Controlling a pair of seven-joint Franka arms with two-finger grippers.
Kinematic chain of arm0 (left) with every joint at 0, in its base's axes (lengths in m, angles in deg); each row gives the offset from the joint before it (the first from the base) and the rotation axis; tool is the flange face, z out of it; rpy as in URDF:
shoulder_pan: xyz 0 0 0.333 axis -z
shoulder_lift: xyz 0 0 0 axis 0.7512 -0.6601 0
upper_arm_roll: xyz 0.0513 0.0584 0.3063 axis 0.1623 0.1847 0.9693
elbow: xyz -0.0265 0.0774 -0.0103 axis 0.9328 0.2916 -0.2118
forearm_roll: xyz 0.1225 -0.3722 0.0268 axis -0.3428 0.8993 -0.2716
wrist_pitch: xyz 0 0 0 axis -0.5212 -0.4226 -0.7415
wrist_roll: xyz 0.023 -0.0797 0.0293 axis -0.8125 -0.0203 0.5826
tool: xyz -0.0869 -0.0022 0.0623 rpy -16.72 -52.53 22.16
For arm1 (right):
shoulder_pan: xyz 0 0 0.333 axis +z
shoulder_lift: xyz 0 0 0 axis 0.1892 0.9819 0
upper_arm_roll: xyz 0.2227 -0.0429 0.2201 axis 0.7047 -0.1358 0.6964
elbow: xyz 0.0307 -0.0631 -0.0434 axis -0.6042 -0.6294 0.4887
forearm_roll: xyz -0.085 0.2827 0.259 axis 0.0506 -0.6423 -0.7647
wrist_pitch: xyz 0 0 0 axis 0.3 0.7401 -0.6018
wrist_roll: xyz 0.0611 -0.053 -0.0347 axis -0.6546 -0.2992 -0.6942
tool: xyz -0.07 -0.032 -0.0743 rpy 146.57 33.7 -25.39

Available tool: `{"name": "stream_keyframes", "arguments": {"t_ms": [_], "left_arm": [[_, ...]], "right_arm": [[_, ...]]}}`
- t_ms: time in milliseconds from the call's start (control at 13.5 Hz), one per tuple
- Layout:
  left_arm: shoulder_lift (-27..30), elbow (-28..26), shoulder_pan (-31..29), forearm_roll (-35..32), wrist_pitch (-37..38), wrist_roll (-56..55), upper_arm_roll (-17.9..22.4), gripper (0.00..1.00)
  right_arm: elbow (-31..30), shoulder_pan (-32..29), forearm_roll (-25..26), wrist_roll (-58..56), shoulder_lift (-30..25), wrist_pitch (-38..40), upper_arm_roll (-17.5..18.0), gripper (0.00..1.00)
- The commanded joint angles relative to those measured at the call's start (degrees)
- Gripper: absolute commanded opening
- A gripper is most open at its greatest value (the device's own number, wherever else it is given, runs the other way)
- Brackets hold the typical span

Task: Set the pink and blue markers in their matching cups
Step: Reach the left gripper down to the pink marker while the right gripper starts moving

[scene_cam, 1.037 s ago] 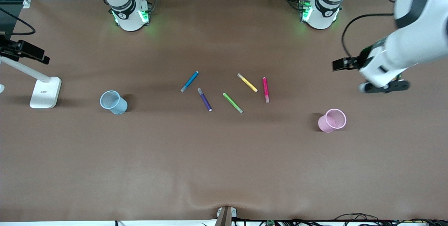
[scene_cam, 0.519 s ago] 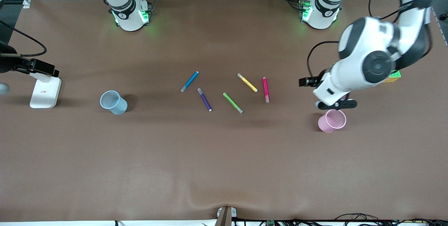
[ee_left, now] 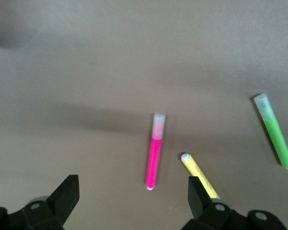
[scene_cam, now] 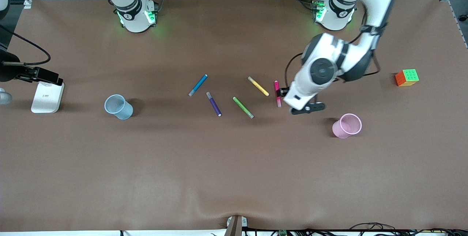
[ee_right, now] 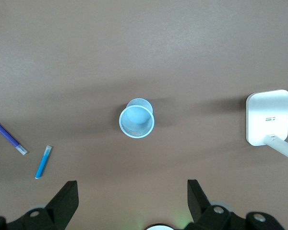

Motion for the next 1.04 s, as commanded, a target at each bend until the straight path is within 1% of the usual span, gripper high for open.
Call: {"name": "stream_keyframes", "arguments": {"t_ms": [0,222,370,444,593,667,815,963], "left_arm": [[-3.5,0.4,2.0,-3.2,-4.0,-5.3,0.2,1.0],[-6.3,0.4,2.9,-3.2,-8.6,-7.3,0.2,0.99],[-7.8,0.2,2.9,-3.3,-10.3,-7.4,0.4,0.87],[-8.2,0.0,2.9,-3.3,-10.8,-7.4,0.2,0.83],[-8.8,-0.9,2.5,-3.3,-12.0,-7.4,0.4,0.81],[-8.8,-1.7,2.4,-3.3,-13.2,-7.4,0.2,0.77],[-9.1,-2.3,2.2,-3.3,-14.3,-7.4,0.2,0.71],[-9.5,-2.3,2.2,-3.3,-14.3,-7.4,0.2,0.61]], "right_arm": [[1.1,-1.2,0.0,-0.6,2.9,0.0,0.5,1.0],[1.1,-0.9,-0.5,-0.5,3.5,-0.1,0.5,1.0],[1.1,0.2,-0.5,-0.6,6.1,-0.5,0.6,1.0],[1.1,0.1,-0.8,-0.3,6.3,-0.6,0.7,1.0],[0.8,0.9,-0.9,0.5,6.5,-1.6,0.6,1.0],[0.3,1.5,-0.9,1.9,6.9,-1.7,0.7,1.0],[0.1,3.7,-1.1,9.4,8.9,-1.9,0.7,1.0],[0.1,6.9,-1.1,15.6,11.1,-3.3,0.8,1.0]]}}
